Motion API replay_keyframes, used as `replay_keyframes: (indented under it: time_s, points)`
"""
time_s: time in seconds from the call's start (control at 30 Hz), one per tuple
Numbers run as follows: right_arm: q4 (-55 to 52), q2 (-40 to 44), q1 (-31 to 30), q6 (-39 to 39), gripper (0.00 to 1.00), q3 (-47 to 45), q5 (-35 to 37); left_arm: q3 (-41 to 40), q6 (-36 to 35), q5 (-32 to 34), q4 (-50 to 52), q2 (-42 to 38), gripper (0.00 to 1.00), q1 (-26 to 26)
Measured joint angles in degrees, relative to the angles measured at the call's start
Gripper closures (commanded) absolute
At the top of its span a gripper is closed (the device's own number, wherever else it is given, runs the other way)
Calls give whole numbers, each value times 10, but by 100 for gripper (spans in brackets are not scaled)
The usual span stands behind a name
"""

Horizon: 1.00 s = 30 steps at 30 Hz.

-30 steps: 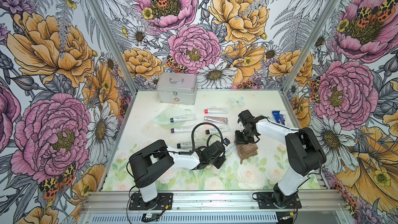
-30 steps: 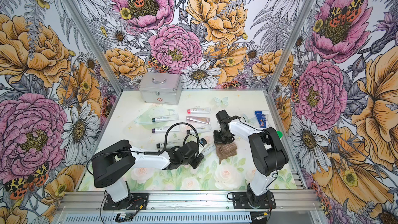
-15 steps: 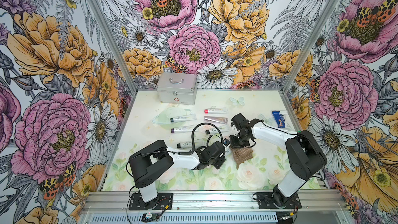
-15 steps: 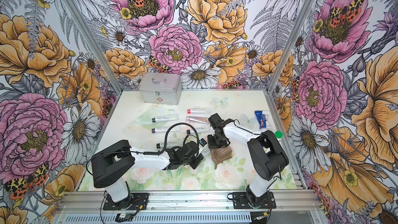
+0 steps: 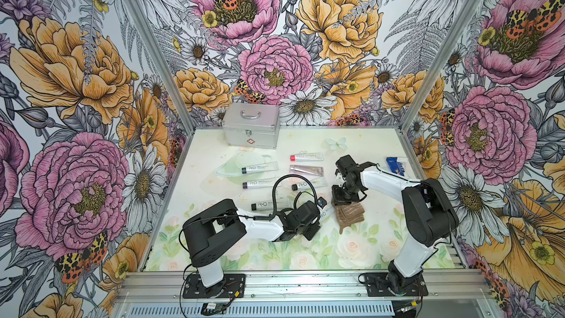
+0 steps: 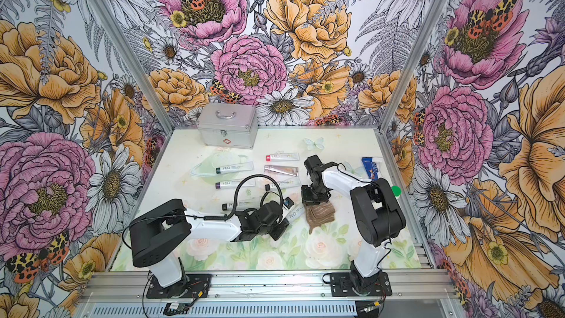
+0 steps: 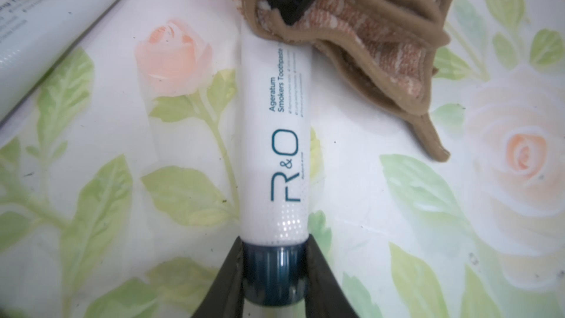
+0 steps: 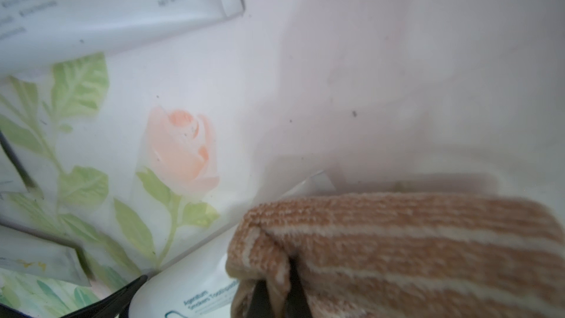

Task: Wipe the surface of the toothpaste tube
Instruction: Wipe the dirt from the toothpaste tube.

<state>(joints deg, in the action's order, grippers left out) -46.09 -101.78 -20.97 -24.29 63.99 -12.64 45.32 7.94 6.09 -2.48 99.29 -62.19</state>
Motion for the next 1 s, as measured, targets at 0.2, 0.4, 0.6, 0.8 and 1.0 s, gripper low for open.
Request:
replay_keyframes:
  time_s: [0.2, 0.4, 0.6, 0.8, 1.0]
  points:
    - [0, -5, -5, 0, 100, 6, 8, 0, 0, 0, 1, 0, 75, 0]
    - [13, 14, -45, -5, 100, -9, 8, 0, 0, 2, 3, 0, 75, -2]
    - [28, 42, -83, -15, 100, -38, -7, 0, -2, 2, 9, -2, 75, -3]
    - [26, 34, -51, -11, 100, -38, -28, 0, -5, 2, 7, -2, 75, -5]
    - [15, -10, 3, 3, 100, 5, -31, 0, -4, 2, 4, -2, 75, -5]
